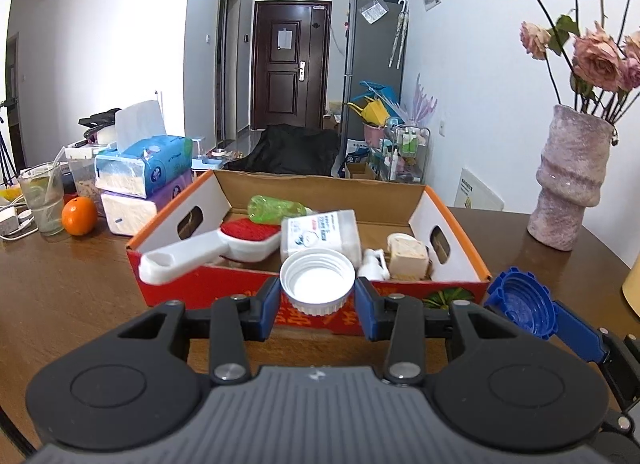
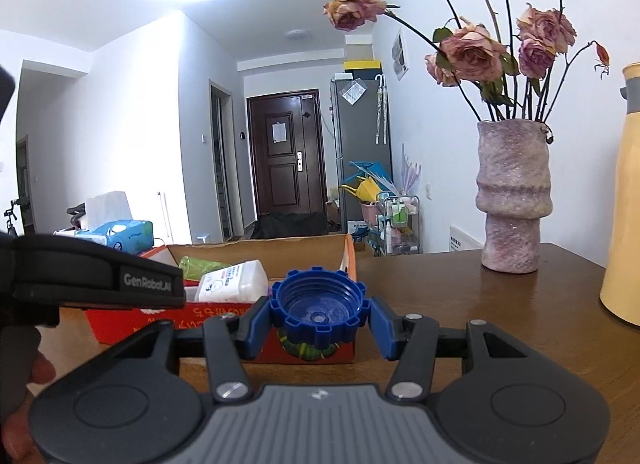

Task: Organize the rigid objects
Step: 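Carry the blue cap and white cap over the cardboard box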

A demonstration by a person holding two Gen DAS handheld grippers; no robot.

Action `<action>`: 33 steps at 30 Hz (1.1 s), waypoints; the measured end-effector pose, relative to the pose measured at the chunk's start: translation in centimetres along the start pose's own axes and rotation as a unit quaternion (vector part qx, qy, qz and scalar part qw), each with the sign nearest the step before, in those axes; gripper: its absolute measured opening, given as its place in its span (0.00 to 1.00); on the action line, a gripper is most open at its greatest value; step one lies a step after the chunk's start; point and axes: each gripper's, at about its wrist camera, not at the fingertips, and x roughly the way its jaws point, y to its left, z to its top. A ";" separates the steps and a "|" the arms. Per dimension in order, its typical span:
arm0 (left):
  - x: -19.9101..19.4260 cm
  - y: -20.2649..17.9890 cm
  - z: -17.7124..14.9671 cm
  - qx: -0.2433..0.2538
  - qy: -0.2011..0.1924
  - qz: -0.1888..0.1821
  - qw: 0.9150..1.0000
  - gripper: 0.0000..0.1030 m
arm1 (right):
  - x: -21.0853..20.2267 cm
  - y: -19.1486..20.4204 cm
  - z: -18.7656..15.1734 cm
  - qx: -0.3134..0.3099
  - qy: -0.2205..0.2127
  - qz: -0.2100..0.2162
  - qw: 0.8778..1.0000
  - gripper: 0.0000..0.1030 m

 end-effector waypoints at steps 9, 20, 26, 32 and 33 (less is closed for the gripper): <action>1.2 1.5 1.3 -0.006 -0.011 0.005 1.000 0.40 | 2.0 1.2 0.6 0.007 -0.007 -0.002 1.000 0.50; 3.8 2.5 2.7 -0.008 -0.011 0.007 1.000 0.40 | 4.9 2.1 1.4 0.007 -0.015 -0.007 1.000 0.50; 5.1 2.7 3.6 -0.007 -0.016 0.008 1.000 0.40 | 6.7 2.5 1.8 0.004 -0.017 -0.006 1.000 0.50; 6.4 3.1 4.3 -0.007 -0.019 0.011 1.000 0.40 | 8.3 2.9 2.3 0.004 -0.018 -0.002 1.000 0.50; 6.6 3.1 4.4 -0.007 -0.019 0.012 1.000 0.40 | 8.5 2.9 2.4 0.005 -0.017 -0.001 1.000 0.50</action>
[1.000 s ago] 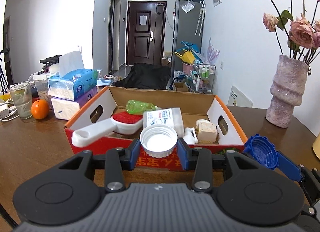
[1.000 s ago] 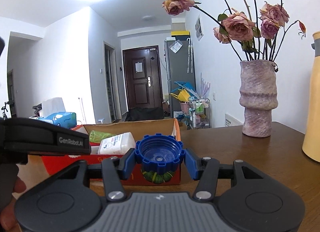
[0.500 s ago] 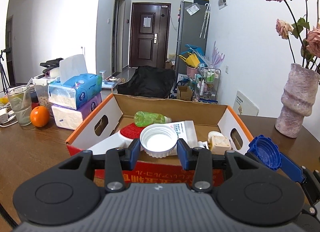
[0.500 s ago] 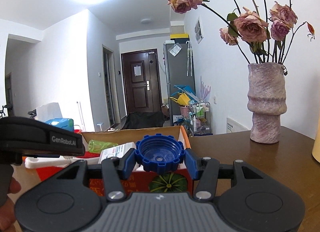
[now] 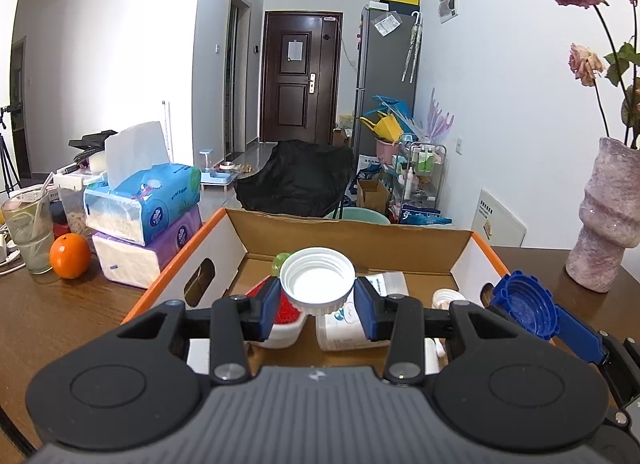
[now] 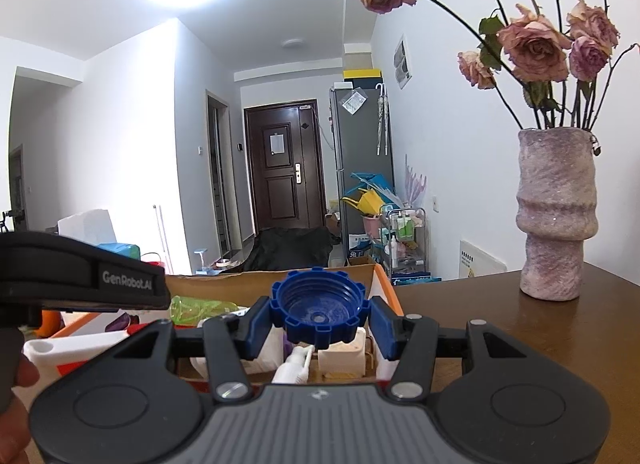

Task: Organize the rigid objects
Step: 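Carry the blue cap and white cap over the cardboard box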

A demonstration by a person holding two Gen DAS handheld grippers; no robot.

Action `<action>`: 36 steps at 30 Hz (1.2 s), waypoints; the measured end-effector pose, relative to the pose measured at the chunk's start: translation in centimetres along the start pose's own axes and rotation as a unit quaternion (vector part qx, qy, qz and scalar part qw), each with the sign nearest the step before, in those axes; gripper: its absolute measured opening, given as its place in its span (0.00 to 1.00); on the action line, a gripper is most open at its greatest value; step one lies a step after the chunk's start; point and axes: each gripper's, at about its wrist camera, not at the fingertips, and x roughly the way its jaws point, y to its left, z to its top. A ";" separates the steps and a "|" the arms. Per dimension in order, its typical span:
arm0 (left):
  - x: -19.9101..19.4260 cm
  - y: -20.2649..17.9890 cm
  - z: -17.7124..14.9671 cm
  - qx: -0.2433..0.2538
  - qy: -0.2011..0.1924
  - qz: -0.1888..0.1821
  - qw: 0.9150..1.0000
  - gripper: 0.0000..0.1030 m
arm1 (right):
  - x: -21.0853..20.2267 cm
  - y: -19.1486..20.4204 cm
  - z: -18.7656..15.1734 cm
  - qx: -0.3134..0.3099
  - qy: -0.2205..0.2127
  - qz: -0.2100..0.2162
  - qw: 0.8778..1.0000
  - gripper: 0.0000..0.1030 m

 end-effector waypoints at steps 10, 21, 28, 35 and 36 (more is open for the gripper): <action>1.5 0.7 1.2 -0.005 -0.002 0.001 1.000 0.40 | 2.7 0.1 0.8 0.006 0.014 0.015 1.000 0.50; 3.6 1.4 2.2 -0.010 0.010 0.010 1.000 0.40 | 4.9 0.4 1.4 0.002 0.022 0.025 0.999 0.50; 4.7 1.7 2.6 -0.008 0.017 0.022 1.000 0.40 | 6.5 0.4 1.8 0.001 0.037 0.025 0.999 0.50; 5.6 1.9 2.8 -0.006 0.027 0.032 0.999 0.40 | 7.7 0.5 2.1 -0.001 0.052 0.024 0.998 0.50; 5.8 2.0 2.8 -0.006 0.029 0.034 0.999 0.40 | 7.9 0.5 2.1 -0.003 0.054 0.024 0.998 0.50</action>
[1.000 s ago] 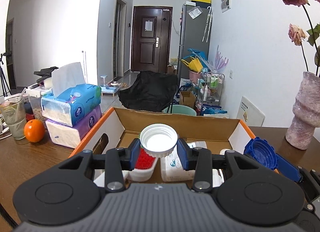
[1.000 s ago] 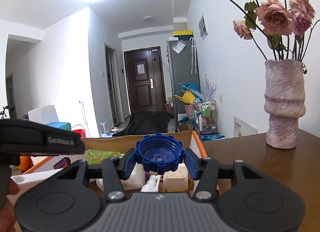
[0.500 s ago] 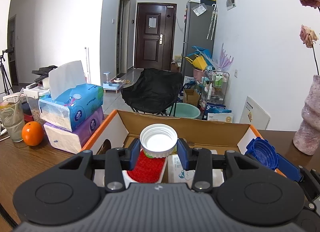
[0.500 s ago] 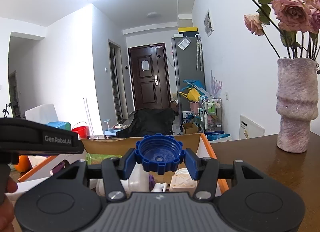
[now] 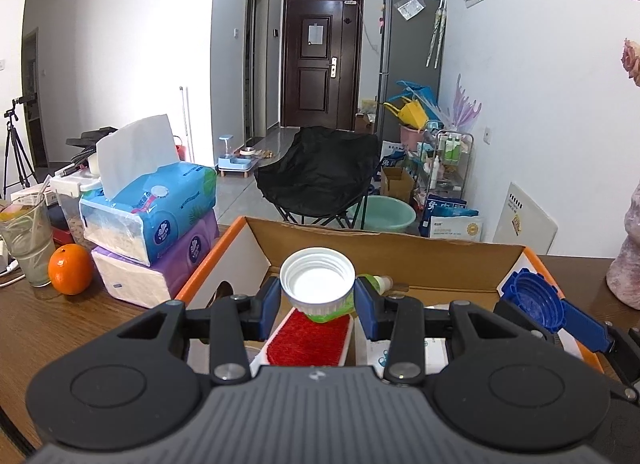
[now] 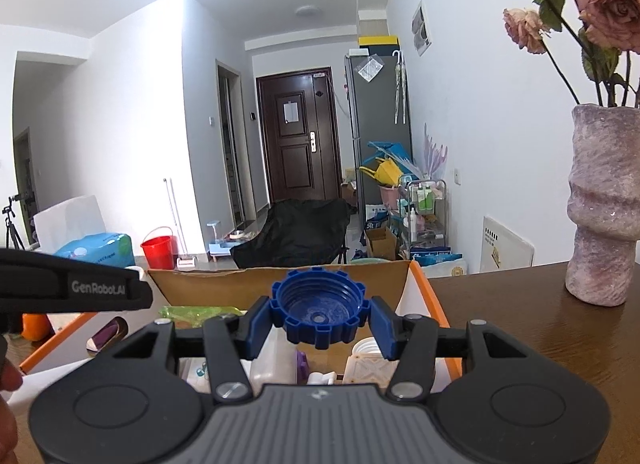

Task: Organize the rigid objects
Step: 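Carry the blue cap and white cap over the cardboard box, then open both grippers to drop the blue and white caps into the box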

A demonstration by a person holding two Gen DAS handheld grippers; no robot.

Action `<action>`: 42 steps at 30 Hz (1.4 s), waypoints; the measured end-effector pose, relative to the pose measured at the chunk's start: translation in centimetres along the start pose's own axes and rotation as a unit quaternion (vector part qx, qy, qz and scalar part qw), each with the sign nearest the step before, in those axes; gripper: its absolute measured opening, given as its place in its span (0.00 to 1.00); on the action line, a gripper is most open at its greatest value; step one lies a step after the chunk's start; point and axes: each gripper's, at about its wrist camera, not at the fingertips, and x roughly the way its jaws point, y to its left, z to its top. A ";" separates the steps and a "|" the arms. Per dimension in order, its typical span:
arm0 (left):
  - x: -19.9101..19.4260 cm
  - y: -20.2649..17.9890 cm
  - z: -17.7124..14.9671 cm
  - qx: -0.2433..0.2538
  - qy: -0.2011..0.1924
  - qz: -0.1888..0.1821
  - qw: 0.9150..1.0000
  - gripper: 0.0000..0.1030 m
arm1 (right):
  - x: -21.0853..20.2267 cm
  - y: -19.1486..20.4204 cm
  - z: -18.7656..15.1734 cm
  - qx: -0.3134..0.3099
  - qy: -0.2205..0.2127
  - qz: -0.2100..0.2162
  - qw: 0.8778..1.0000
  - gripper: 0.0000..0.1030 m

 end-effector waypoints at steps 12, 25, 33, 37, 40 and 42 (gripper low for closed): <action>1.1 0.0 -0.3 0.003 0.033 0.019 0.999 0.40 | 1.5 -0.5 1.0 -0.001 0.046 0.002 0.999 0.50; 1.3 -0.2 -0.6 0.003 0.030 0.023 0.999 0.41 | 1.6 -0.3 1.1 -0.006 0.060 0.001 0.998 0.51; 0.4 0.2 -0.3 -0.004 0.006 0.034 0.999 0.87 | 1.0 -0.3 1.3 -0.010 0.048 -0.015 0.999 0.83; 0.3 0.1 -0.3 -0.006 0.002 0.040 0.999 0.98 | 1.0 -0.7 1.3 -0.004 0.049 -0.016 0.999 0.85; 0.3 0.2 -0.2 -0.007 0.000 0.041 0.999 1.00 | 1.0 -0.7 1.3 -0.004 0.048 -0.017 0.999 0.91; 0.3 0.2 -0.2 -0.009 0.000 0.041 0.999 1.00 | 0.9 -0.8 1.3 -0.004 0.045 -0.018 0.999 0.96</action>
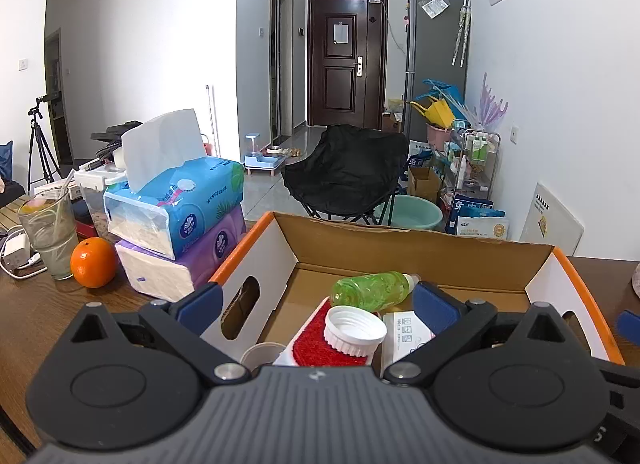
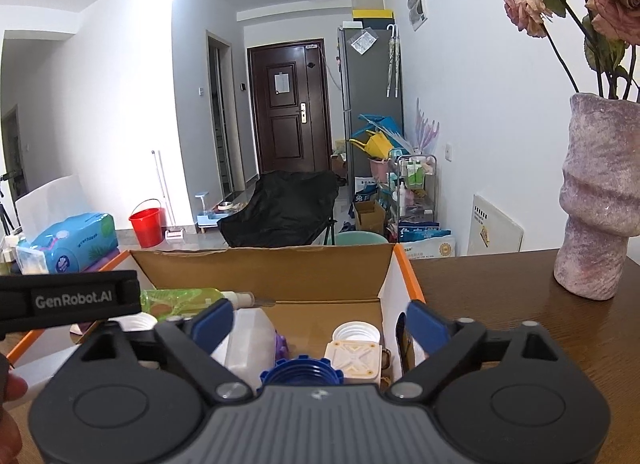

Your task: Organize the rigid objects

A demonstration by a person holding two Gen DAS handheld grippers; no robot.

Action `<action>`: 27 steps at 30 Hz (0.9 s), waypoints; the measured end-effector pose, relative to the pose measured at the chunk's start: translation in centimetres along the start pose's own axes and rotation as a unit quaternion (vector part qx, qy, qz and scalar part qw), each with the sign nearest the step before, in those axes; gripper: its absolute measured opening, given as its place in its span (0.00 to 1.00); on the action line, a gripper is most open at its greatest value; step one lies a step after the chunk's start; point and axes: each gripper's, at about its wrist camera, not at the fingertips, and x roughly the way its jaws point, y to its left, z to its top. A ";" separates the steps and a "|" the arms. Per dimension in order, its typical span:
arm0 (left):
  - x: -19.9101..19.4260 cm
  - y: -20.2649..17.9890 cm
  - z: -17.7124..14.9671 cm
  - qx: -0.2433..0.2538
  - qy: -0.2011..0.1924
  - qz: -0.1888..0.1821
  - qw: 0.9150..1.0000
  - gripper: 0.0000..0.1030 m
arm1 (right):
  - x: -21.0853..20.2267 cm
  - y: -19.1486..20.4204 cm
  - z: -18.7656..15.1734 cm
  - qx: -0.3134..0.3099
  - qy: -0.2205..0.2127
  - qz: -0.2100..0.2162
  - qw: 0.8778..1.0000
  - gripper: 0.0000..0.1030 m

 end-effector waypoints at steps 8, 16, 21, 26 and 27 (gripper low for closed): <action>-0.2 0.1 0.0 -0.004 -0.001 -0.001 1.000 1.00 | -0.2 -0.5 0.1 0.004 -0.004 -0.006 1.000 0.98; -1.0 0.3 0.2 -0.008 -0.004 -0.008 1.000 1.00 | -1.0 -0.8 0.1 0.004 -0.009 -0.007 1.000 1.00; -2.1 0.5 0.4 -0.007 -0.008 -0.021 1.000 1.00 | -2.2 -0.8 0.1 -0.001 -0.015 -0.007 1.000 1.00; -3.7 0.8 0.4 -0.004 -0.010 -0.031 0.999 1.00 | -3.8 -1.1 0.1 -0.004 -0.021 -0.010 1.000 1.00; -4.1 0.8 0.3 -0.001 -0.010 -0.033 0.999 1.00 | -4.3 -1.1 0.1 -0.005 -0.023 -0.010 1.000 1.00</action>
